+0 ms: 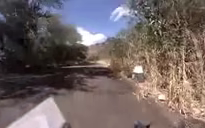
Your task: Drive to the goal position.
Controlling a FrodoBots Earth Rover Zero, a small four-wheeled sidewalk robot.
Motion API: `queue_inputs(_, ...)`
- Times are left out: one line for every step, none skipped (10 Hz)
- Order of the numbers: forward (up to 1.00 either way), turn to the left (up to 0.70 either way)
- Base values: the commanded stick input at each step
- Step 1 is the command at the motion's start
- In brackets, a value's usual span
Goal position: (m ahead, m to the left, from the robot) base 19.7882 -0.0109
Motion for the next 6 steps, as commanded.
queue_inputs(0.50,0.00)
queue_inputs(0.50,0.00)
queue_inputs(0.50,0.00)
queue_inputs(0.50,0.00)
queue_inputs(0.50,0.00)
queue_inputs(0.50,0.00)
